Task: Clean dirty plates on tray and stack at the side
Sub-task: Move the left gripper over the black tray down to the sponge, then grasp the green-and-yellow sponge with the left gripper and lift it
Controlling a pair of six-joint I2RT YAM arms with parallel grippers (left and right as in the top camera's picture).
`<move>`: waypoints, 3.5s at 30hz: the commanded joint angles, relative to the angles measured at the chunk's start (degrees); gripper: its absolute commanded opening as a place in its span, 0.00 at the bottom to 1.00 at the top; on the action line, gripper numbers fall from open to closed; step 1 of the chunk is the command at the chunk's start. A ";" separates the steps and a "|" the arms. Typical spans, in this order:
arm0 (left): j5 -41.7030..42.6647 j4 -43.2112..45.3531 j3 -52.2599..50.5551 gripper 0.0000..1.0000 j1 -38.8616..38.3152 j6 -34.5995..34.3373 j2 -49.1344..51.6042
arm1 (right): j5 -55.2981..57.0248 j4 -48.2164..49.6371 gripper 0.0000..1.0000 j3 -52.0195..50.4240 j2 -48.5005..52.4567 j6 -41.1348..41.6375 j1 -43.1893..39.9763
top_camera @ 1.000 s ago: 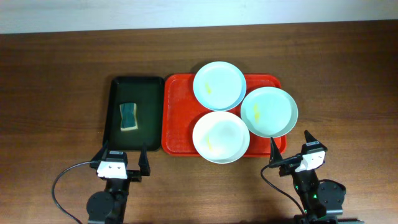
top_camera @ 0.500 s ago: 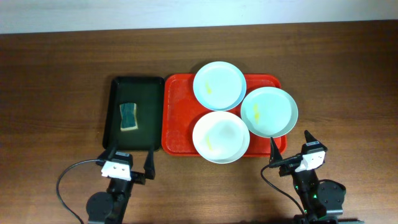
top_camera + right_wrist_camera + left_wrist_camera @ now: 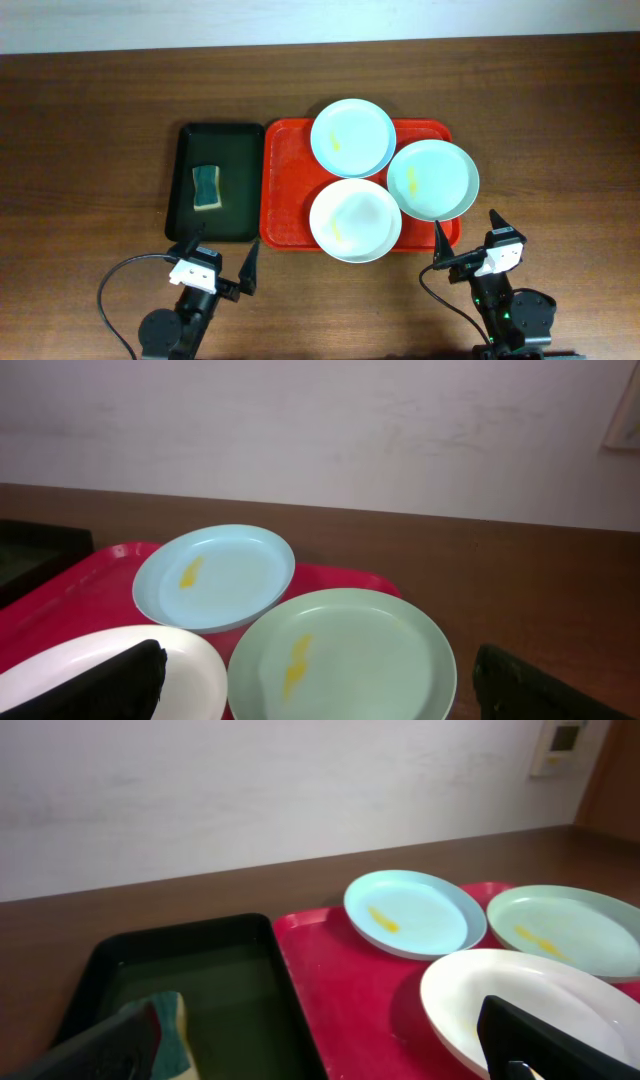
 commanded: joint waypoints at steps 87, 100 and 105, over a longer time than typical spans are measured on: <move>-9.84 -38.21 72.61 0.44 5.62 -7.67 100.24 | 0.52 -0.42 0.99 -0.31 -0.37 -0.35 0.37; -10.99 -38.75 72.37 0.42 5.57 -7.63 100.56 | 0.52 -0.42 0.99 -0.31 -0.37 -0.35 0.37; -11.58 -38.77 72.35 0.24 5.60 -7.65 100.56 | 0.52 -0.42 0.99 -0.31 -0.37 -0.33 0.37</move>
